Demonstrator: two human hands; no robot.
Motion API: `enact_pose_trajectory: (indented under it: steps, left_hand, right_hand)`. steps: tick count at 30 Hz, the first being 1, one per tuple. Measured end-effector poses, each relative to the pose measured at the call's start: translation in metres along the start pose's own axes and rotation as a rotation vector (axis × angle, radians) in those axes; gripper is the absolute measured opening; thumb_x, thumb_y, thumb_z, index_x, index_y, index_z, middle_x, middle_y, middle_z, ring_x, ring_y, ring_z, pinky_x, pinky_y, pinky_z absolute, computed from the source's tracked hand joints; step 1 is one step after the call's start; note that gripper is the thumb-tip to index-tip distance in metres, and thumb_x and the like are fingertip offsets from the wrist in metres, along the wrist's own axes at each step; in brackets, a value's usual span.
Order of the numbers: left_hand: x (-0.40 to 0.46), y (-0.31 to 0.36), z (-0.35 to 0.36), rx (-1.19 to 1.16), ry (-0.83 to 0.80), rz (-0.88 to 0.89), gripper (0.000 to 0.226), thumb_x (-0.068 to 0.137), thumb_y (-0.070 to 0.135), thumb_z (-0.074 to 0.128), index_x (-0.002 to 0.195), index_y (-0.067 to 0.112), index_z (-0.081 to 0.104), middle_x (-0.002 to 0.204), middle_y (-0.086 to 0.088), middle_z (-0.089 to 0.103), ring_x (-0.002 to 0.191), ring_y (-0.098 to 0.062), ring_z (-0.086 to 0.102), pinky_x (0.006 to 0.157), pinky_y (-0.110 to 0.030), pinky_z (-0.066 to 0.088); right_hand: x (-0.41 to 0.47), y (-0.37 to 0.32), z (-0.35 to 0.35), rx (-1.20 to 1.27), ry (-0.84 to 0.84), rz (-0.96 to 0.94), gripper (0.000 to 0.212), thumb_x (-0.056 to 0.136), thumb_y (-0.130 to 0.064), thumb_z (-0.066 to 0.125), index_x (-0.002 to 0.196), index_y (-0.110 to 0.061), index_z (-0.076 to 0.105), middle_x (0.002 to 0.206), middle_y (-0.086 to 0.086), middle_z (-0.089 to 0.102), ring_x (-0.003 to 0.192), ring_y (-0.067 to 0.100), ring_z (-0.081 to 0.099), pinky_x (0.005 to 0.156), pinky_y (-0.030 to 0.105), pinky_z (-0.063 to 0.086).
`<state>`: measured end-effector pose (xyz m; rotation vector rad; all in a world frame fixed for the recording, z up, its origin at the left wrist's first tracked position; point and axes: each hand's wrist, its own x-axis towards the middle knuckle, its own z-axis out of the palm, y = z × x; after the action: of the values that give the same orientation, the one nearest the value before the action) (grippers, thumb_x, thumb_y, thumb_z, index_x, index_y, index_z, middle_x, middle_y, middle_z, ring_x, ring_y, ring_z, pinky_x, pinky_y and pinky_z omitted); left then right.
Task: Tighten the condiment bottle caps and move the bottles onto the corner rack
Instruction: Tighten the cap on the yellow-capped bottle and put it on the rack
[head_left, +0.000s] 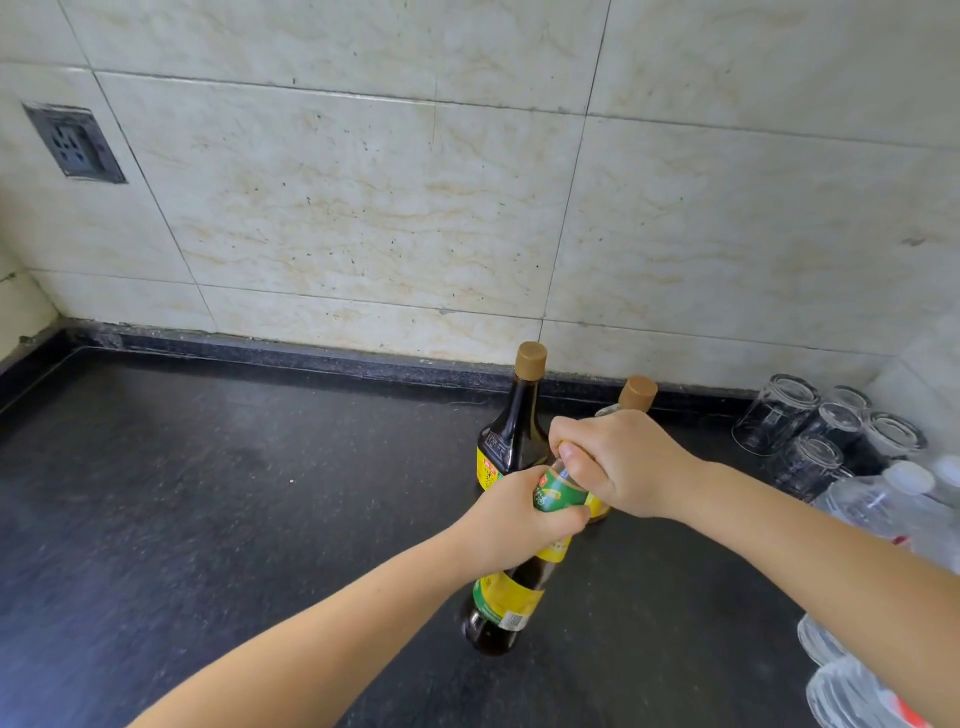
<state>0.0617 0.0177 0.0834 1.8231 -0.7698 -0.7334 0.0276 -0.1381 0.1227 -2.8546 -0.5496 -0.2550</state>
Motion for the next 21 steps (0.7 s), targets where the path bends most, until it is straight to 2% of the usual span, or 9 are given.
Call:
enact_pose_trajectory:
  steps: [3,5,6,9,11,13,17,19,21]
  left_hand:
    - [0.006,0.003,-0.007,-0.041,0.038,0.009,0.01,0.081,0.024,0.062,0.077,0.022,0.054,0.069,0.006,0.057,0.062,-0.005,0.051,0.063,-0.023,0.043]
    - [0.01,0.005,-0.017,-0.156,0.113,0.005,0.008,0.083,0.023,0.062,0.088,0.017,0.06,0.079,0.0,0.064,0.072,-0.011,0.058,0.073,-0.03,0.048]
    - [0.012,0.007,-0.023,-0.224,0.159,-0.003,0.011,0.084,0.022,0.062,0.093,0.015,0.061,0.084,-0.004,0.066,0.078,-0.014,0.06,0.078,-0.033,0.05]
    - [0.017,0.013,-0.037,-0.405,0.288,-0.04,0.005,0.087,0.023,0.06,0.088,0.018,0.06,0.084,-0.004,0.065,0.083,-0.018,0.062,0.086,-0.038,0.05]
    - [0.02,0.017,-0.039,-0.45,0.358,-0.038,0.004,0.086,0.025,0.062,0.087,0.022,0.06,0.083,-0.002,0.066,0.084,-0.019,0.063,0.089,-0.042,0.05]
    - [0.023,0.021,-0.033,-0.397,0.401,-0.035,0.015,0.083,0.028,0.064,0.096,0.021,0.059,0.09,-0.002,0.067,0.089,-0.019,0.063,0.09,-0.042,0.05]
    - [0.026,0.03,-0.014,-0.31,0.397,-0.07,0.032,0.084,0.032,0.064,0.111,0.019,0.053,0.105,-0.005,0.065,0.099,-0.017,0.062,0.092,-0.037,0.05]
    - [0.028,0.035,-0.007,-0.335,0.362,-0.077,0.031,0.085,0.031,0.062,0.111,0.018,0.053,0.106,-0.006,0.065,0.101,-0.018,0.061,0.094,-0.039,0.05]
    - [0.029,0.039,0.0,-0.358,0.32,-0.072,0.028,0.086,0.028,0.062,0.111,0.018,0.055,0.104,-0.005,0.065,0.099,-0.016,0.062,0.09,-0.034,0.051]
  right_hand:
    - [0.0,0.001,-0.002,0.035,0.009,0.119,0.047,0.089,-0.051,0.021,0.112,-0.019,0.047,0.062,-0.013,0.047,0.049,0.007,0.045,0.047,0.023,0.029]
    - [-0.004,-0.002,-0.002,0.205,0.054,0.253,0.052,0.091,-0.052,0.026,0.136,-0.026,0.029,0.066,-0.012,0.049,0.055,0.007,0.051,0.049,0.022,0.034]
    - [-0.008,-0.004,-0.002,0.323,0.092,0.342,0.053,0.093,-0.05,0.03,0.14,-0.029,0.022,0.073,-0.01,0.053,0.063,0.007,0.055,0.054,0.021,0.039]
    - [-0.025,-0.019,0.011,0.523,0.076,0.576,0.051,0.092,-0.041,0.044,0.139,-0.032,0.026,0.097,-0.016,0.052,0.084,0.0,0.057,0.067,0.016,0.044]
    - [-0.033,-0.039,0.027,0.614,0.045,0.594,0.053,0.089,-0.036,0.053,0.137,-0.032,0.03,0.101,-0.019,0.052,0.086,-0.008,0.055,0.067,0.011,0.042]
    - [-0.032,-0.058,0.042,0.688,0.05,0.606,0.059,0.086,-0.036,0.058,0.135,-0.039,0.025,0.113,-0.018,0.05,0.085,-0.005,0.055,0.072,0.012,0.044]
    - [-0.025,-0.07,0.06,0.586,0.16,0.798,0.079,0.081,-0.046,0.062,0.142,-0.034,0.014,0.138,-0.012,0.042,0.12,0.01,0.051,0.096,0.027,0.047]
    - [-0.027,-0.067,0.06,0.51,0.202,0.858,0.078,0.079,-0.05,0.061,0.141,-0.031,0.017,0.138,-0.011,0.045,0.12,0.013,0.053,0.094,0.031,0.05]
    - [-0.034,-0.063,0.055,0.481,0.21,0.885,0.067,0.081,-0.051,0.059,0.135,-0.03,0.025,0.13,-0.011,0.052,0.114,0.015,0.057,0.088,0.03,0.051]
